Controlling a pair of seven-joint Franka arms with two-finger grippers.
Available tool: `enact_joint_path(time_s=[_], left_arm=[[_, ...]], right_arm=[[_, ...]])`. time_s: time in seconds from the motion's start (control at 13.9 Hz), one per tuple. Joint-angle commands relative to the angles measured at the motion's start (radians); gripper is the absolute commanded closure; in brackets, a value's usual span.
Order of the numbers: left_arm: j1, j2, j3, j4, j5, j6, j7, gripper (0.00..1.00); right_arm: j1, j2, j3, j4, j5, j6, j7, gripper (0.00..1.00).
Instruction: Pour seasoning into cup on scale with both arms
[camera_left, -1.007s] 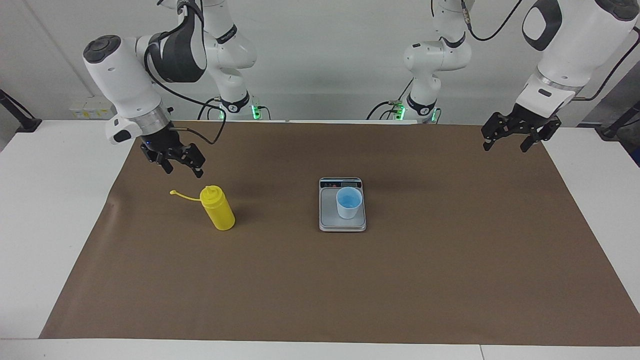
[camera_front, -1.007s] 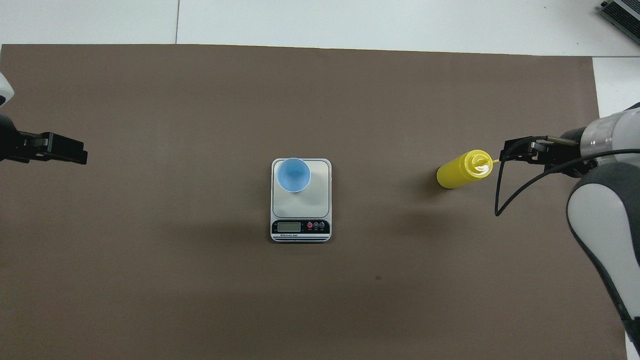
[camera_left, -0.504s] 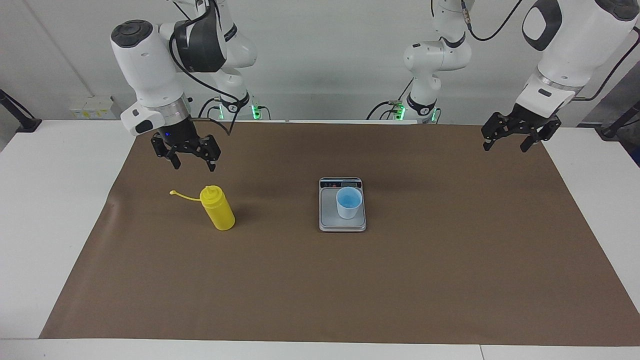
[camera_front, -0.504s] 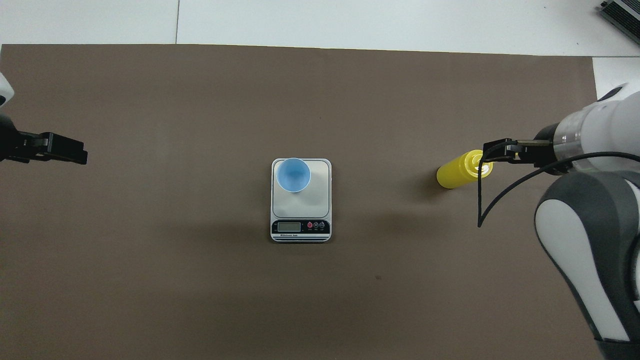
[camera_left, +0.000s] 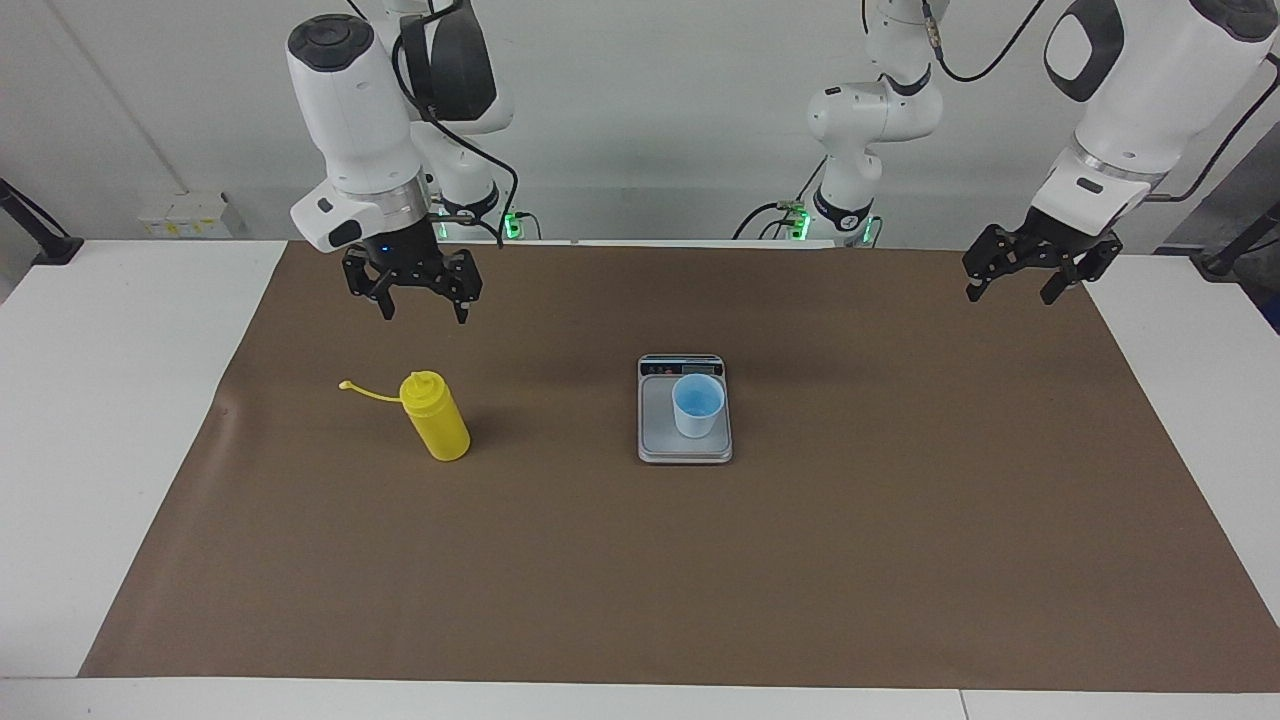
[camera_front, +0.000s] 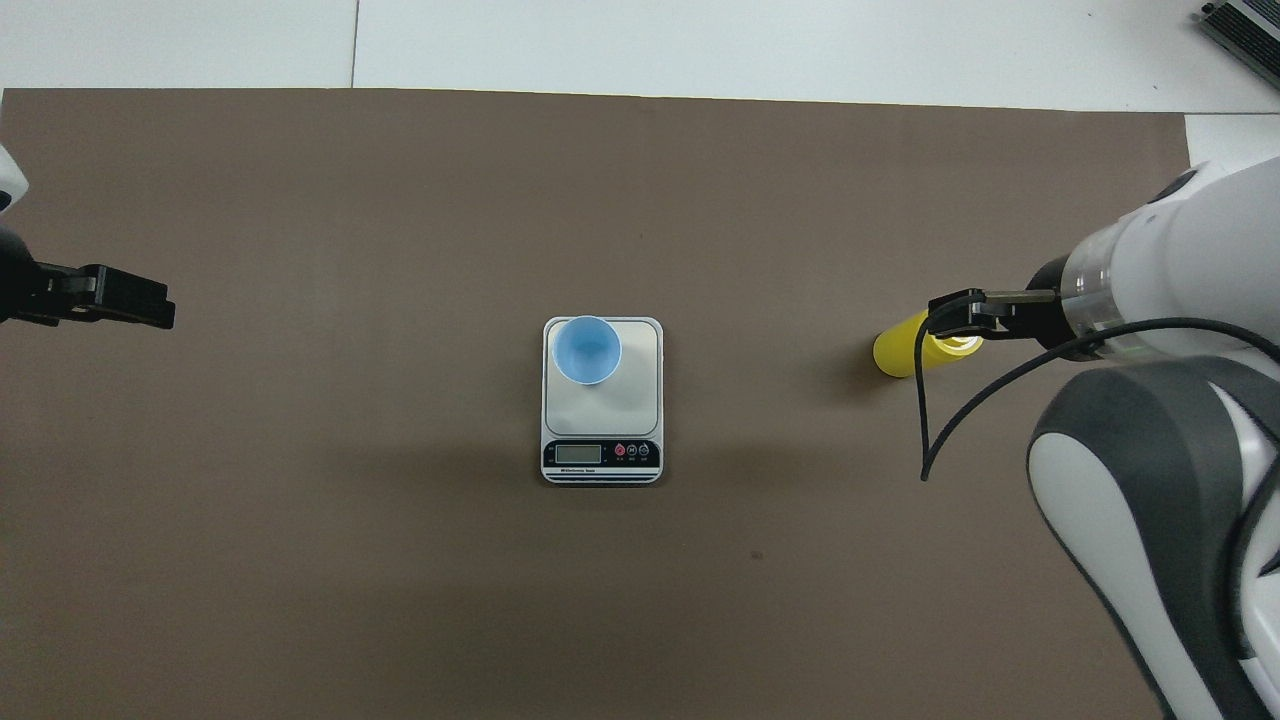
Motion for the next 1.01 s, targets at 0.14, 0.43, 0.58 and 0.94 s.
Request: enact_joint_path(time_s=[0.14, 0.43, 0.58, 0.94], left_arm=[[0.014, -0.023, -0.007, -0.018, 0.012, -0.013, 0.001, 0.0], [0.014, -0.023, -0.007, -0.018, 0.01, -0.013, 0.001, 0.0], [0.014, -0.025, -0.007, -0.018, 0.012, -0.013, 0.001, 0.0], [0.014, -0.023, -0.009, -0.018, 0.01, -0.013, 0.001, 0.0]], right_arm=[[-0.015, -0.006, -0.002, 0.013, -0.013, -0.039, 0.005, 0.0], [-0.053, -0.007, -0.003, -0.003, 0.01, -0.033, -0.046, 0.0], [-0.054, -0.015, -0.003, -0.013, 0.01, -0.033, -0.076, 0.0], [-0.051, -0.021, -0.003, -0.023, 0.016, -0.038, -0.073, 0.0]])
